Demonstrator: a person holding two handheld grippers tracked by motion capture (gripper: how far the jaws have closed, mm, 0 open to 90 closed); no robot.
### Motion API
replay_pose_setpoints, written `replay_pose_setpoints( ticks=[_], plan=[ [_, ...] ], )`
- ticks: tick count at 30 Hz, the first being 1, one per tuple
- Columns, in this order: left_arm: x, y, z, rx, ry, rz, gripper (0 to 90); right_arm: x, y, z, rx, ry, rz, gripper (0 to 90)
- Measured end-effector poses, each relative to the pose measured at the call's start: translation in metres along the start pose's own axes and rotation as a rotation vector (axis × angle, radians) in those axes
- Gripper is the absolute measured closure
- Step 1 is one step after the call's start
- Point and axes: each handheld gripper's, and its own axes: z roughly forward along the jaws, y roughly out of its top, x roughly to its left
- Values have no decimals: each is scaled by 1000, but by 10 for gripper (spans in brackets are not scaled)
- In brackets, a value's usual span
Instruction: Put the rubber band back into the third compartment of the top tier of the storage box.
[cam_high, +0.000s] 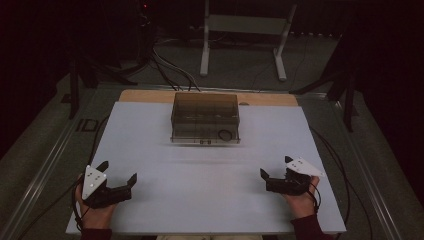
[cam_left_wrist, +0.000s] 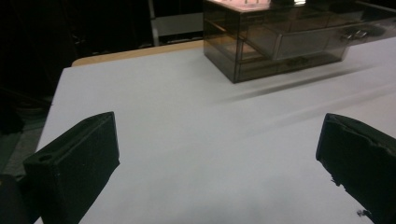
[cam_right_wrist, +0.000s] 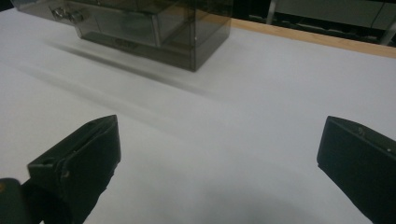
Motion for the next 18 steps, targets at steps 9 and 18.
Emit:
replay_pose_setpoints(
  ticks=[9, 18],
  plan=[
    [-2, 0, 0, -21, -27, -4, 2, -6, -14, -16, -53, -6, 18, 1],
    [-1, -2, 1, -29, -32, -8, 2, -11, -20, -19, -62, -27, 40, 2]
  ],
)
